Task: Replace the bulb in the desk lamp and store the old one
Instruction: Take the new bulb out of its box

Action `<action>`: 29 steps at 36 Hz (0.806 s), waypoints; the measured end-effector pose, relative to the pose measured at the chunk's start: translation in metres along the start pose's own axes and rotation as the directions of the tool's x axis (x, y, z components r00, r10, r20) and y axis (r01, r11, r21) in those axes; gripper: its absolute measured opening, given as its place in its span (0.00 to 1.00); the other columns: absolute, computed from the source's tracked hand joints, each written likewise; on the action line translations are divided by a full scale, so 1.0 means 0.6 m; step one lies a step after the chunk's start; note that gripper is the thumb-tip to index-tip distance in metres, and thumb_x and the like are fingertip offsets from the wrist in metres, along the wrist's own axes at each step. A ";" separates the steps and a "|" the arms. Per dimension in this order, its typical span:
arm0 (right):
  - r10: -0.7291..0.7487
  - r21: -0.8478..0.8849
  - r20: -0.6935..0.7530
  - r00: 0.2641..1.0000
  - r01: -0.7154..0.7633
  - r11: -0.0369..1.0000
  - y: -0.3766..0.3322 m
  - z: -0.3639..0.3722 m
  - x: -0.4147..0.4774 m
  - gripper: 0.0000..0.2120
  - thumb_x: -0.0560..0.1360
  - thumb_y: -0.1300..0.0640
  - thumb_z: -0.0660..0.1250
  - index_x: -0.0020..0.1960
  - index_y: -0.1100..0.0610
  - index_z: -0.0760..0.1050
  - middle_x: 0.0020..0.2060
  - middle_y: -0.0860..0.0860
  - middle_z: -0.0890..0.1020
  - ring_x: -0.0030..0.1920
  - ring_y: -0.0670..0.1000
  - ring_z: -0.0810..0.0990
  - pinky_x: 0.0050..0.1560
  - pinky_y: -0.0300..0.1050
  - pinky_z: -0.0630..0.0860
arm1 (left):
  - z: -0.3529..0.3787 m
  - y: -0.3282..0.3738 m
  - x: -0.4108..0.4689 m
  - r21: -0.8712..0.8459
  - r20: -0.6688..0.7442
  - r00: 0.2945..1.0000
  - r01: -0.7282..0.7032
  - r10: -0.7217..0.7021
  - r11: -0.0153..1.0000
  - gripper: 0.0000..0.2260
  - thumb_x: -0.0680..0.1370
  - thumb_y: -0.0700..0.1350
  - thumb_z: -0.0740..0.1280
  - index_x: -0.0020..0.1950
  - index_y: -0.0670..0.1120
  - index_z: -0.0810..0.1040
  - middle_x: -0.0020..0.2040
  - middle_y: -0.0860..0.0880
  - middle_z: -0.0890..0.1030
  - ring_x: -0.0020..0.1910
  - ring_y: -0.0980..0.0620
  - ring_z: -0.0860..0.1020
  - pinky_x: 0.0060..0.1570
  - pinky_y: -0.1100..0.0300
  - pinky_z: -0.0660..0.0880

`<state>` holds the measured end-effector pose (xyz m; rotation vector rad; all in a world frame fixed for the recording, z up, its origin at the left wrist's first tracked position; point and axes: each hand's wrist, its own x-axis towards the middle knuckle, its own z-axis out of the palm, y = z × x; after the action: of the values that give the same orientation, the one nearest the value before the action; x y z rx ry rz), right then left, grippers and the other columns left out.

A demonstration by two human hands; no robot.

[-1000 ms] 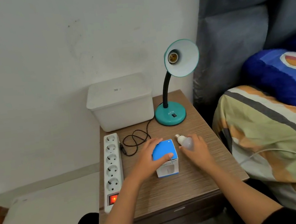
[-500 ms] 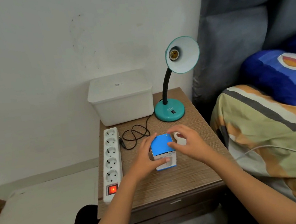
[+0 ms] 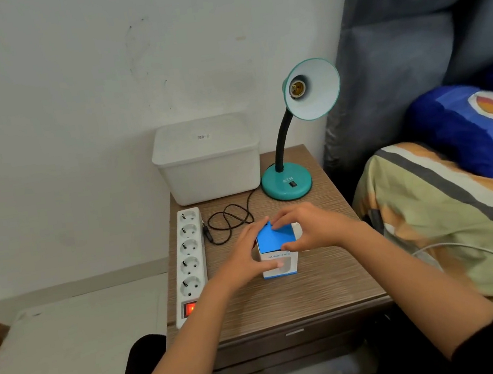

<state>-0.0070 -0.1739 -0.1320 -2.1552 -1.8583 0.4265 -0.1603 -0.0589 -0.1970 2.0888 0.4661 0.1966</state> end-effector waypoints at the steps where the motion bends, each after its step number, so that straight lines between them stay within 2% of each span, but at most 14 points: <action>1: 0.003 0.008 0.001 1.000 -0.003 1.000 0.000 0.000 0.001 0.23 0.71 0.51 0.70 0.65 0.56 0.74 0.66 0.48 0.74 0.66 0.47 0.70 0.64 0.43 0.69 | 0.000 0.000 -0.001 0.004 -0.001 1.000 0.002 -0.002 1.000 0.40 0.68 0.50 0.75 0.74 0.57 0.56 0.69 0.55 0.62 0.67 0.57 0.64 0.68 0.57 0.65; 5: 0.003 0.014 0.000 1.000 -0.003 1.000 0.001 0.000 0.003 0.24 0.71 0.51 0.71 0.65 0.55 0.74 0.66 0.47 0.74 0.66 0.45 0.69 0.60 0.36 0.66 | -0.001 0.000 0.000 0.017 0.002 1.000 0.003 -0.003 1.000 0.40 0.68 0.51 0.75 0.74 0.57 0.56 0.70 0.54 0.62 0.67 0.56 0.64 0.67 0.57 0.66; 7: -0.003 -0.008 0.006 1.000 0.003 1.000 0.000 -0.001 0.003 0.24 0.71 0.51 0.70 0.66 0.55 0.74 0.66 0.47 0.73 0.66 0.45 0.69 0.59 0.36 0.66 | 0.000 -0.001 0.001 0.021 0.003 1.000 0.001 -0.001 1.000 0.40 0.68 0.51 0.75 0.74 0.57 0.55 0.70 0.53 0.62 0.68 0.56 0.64 0.67 0.57 0.66; 11: -0.056 -0.107 -0.009 0.998 0.055 0.993 -0.002 0.007 -0.006 0.23 0.74 0.50 0.66 0.67 0.56 0.72 0.68 0.48 0.72 0.66 0.48 0.71 0.63 0.43 0.71 | 0.003 -0.008 0.002 0.008 -0.012 1.000 0.023 -0.023 1.000 0.41 0.67 0.54 0.75 0.73 0.64 0.54 0.72 0.53 0.60 0.71 0.54 0.61 0.70 0.51 0.63; 14: -0.136 -0.196 -0.060 0.989 0.122 0.973 0.000 0.019 -0.017 0.20 0.76 0.51 0.63 0.66 0.58 0.73 0.67 0.51 0.74 0.65 0.50 0.73 0.63 0.47 0.73 | 0.005 -0.009 0.002 -0.004 -0.028 0.999 0.022 -0.023 1.000 0.41 0.66 0.55 0.75 0.70 0.70 0.52 0.71 0.54 0.61 0.71 0.55 0.63 0.70 0.49 0.65; 18: -0.188 -0.155 -0.234 0.954 0.154 0.976 0.004 0.030 -0.024 0.14 0.75 0.58 0.63 0.58 0.61 0.78 0.56 0.56 0.82 0.55 0.54 0.81 0.55 0.52 0.79 | 0.005 -0.008 -0.001 -0.041 -0.039 0.999 0.015 -0.017 0.999 0.44 0.67 0.51 0.76 0.70 0.70 0.50 0.68 0.59 0.64 0.67 0.60 0.66 0.68 0.53 0.68; 20: -0.124 -0.051 -0.315 0.941 0.114 0.992 0.003 0.026 -0.019 0.13 0.77 0.58 0.62 0.59 0.60 0.78 0.53 0.55 0.83 0.53 0.53 0.81 0.54 0.49 0.78 | 0.007 -0.009 -0.003 -0.086 -0.037 0.999 0.023 -0.026 0.996 0.47 0.66 0.51 0.77 0.71 0.71 0.48 0.71 0.58 0.63 0.69 0.60 0.65 0.68 0.51 0.69; 24: 0.087 0.193 -0.373 0.924 -0.014 0.981 -0.001 0.009 0.006 0.12 0.79 0.56 0.59 0.56 0.58 0.78 0.49 0.53 0.83 0.47 0.46 0.79 0.45 0.32 0.72 | 0.013 -0.009 -0.006 -0.164 -0.054 0.997 0.044 -0.054 0.985 0.50 0.65 0.48 0.78 0.71 0.70 0.44 0.71 0.58 0.65 0.69 0.60 0.67 0.66 0.49 0.70; 25: 0.136 0.239 -0.380 0.915 -0.045 0.970 -0.003 0.005 0.014 0.12 0.79 0.55 0.59 0.56 0.58 0.78 0.48 0.53 0.83 0.46 0.46 0.78 0.44 0.31 0.72 | 0.014 -0.008 -0.006 -0.171 -0.064 0.996 0.042 -0.054 0.984 0.50 0.66 0.47 0.78 0.72 0.69 0.44 0.70 0.60 0.66 0.68 0.62 0.67 0.66 0.50 0.70; 29: 0.295 0.378 -0.401 0.867 -0.137 0.915 -0.005 -0.005 0.044 0.11 0.78 0.54 0.62 0.56 0.57 0.78 0.49 0.52 0.82 0.47 0.47 0.77 0.49 0.39 0.74 | 0.018 -0.009 -0.007 -0.179 -0.091 0.995 0.033 -0.050 0.983 0.51 0.66 0.45 0.77 0.72 0.68 0.43 0.68 0.64 0.65 0.67 0.64 0.67 0.66 0.52 0.70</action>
<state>-0.0052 -0.1473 -0.1293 -2.0144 -1.1949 0.2364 -0.1619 -0.0664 -0.2070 1.9001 0.5294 0.3032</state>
